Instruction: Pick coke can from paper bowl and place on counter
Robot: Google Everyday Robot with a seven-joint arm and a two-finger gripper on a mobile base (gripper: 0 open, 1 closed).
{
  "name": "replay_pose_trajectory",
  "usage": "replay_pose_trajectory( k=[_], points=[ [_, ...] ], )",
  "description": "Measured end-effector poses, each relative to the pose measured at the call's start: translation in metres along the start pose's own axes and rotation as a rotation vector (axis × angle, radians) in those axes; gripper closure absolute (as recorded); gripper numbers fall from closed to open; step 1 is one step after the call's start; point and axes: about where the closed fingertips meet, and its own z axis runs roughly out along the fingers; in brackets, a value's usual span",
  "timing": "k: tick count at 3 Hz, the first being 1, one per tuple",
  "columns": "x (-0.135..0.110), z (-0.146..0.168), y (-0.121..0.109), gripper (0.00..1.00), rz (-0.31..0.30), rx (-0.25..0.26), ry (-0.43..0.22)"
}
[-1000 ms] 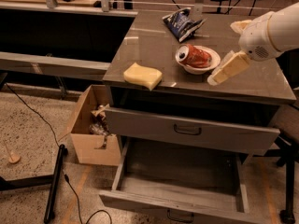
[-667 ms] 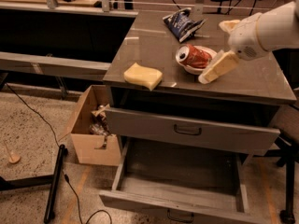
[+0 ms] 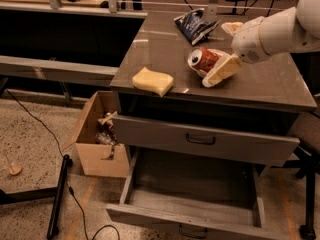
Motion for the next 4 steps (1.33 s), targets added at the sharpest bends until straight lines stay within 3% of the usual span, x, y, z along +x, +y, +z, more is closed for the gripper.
replay_pose_trajectory(
  k=[2,4],
  points=[
    [0.005,0.016,-0.039,0.00,0.012,0.072,-0.031],
    [0.022,0.039,-0.035,0.00,0.060,0.042,-0.026]
  ],
)
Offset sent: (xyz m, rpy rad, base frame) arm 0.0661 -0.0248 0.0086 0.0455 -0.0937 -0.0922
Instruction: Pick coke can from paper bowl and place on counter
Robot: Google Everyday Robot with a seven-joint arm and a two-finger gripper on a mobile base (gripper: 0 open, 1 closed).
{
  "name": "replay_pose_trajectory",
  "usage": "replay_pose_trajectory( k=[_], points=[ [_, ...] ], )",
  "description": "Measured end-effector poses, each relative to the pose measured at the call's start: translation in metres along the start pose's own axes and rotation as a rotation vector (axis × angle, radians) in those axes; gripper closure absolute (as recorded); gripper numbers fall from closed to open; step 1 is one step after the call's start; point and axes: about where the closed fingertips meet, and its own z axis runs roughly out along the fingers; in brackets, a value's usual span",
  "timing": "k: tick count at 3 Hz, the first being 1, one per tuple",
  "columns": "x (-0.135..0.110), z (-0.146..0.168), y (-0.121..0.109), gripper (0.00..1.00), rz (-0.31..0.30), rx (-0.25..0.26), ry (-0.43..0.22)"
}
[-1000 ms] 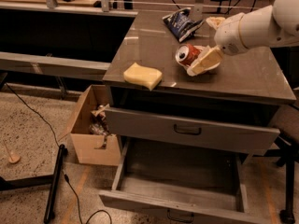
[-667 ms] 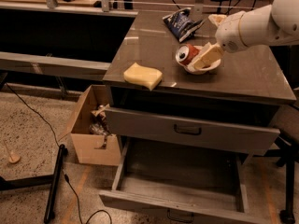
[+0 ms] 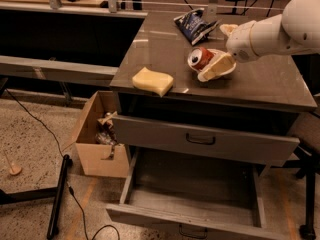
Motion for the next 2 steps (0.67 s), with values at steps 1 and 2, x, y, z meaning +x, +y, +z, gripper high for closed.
replay_pose_trajectory(
  k=[1,2],
  points=[
    [0.0040,0.0101,0.0074,0.18,0.012,-0.029,0.002],
    [0.0048,0.0198,0.0122,0.41,0.012,-0.057,0.004]
  ],
)
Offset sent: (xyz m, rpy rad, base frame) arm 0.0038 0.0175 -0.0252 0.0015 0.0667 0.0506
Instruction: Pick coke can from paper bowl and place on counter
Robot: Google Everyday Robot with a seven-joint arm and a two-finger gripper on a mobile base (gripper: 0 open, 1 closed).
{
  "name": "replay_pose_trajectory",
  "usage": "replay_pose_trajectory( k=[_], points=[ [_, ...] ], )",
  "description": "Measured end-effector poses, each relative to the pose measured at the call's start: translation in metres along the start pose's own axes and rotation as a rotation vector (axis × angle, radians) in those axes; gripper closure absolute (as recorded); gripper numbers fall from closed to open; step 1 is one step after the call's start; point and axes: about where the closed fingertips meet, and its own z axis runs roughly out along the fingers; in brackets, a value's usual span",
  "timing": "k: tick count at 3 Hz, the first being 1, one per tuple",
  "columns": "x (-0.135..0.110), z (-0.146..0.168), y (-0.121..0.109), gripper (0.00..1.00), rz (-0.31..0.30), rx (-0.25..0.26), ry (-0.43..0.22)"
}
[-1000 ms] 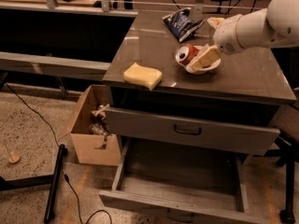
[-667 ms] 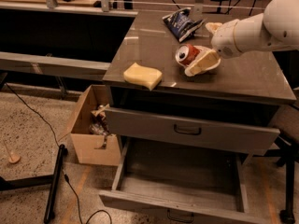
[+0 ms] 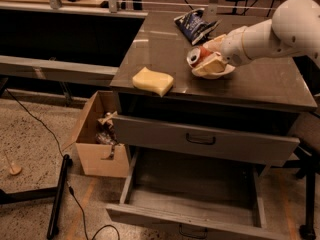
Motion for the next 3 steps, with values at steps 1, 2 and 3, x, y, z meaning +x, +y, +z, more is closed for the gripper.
replay_pose_trajectory(
  k=[1,2,3],
  points=[
    [-0.001,0.004,0.002,0.64,0.009,-0.015,0.001],
    [-0.010,-0.006,-0.002,0.87,0.023,-0.002,-0.015],
    [-0.029,-0.026,-0.013,1.00,0.031,0.036,-0.033]
  ],
)
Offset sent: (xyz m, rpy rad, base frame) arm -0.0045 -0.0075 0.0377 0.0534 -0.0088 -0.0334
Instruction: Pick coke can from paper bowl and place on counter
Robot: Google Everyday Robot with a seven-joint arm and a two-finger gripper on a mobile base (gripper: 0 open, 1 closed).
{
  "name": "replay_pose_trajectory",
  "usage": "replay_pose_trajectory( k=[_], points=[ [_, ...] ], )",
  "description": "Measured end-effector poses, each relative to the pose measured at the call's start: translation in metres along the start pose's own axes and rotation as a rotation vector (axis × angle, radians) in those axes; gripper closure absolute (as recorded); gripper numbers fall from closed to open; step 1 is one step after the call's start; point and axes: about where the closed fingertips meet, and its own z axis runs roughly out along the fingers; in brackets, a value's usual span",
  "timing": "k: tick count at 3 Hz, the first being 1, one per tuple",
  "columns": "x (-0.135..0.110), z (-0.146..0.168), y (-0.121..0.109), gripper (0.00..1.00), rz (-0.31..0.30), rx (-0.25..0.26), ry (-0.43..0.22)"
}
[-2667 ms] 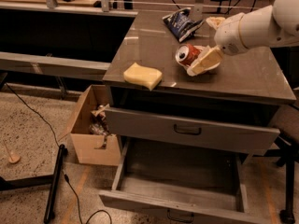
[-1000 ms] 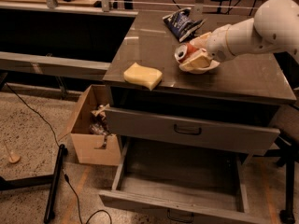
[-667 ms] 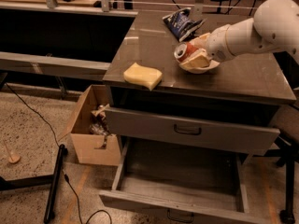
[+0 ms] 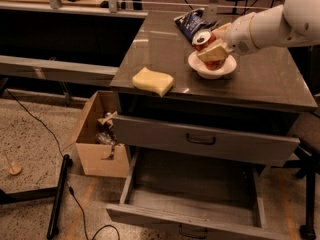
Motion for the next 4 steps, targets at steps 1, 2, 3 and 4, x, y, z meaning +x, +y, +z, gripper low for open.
replay_pose_trajectory(
  k=[1,2,3,4],
  points=[
    [-0.013,-0.019,-0.009,1.00,-0.008,0.055,-0.017],
    [0.000,-0.046,-0.031,1.00,0.040,0.150,-0.014],
    [0.021,-0.089,-0.054,1.00,0.108,0.277,-0.017],
    [0.048,-0.123,-0.071,1.00,0.192,0.380,-0.023]
  ],
)
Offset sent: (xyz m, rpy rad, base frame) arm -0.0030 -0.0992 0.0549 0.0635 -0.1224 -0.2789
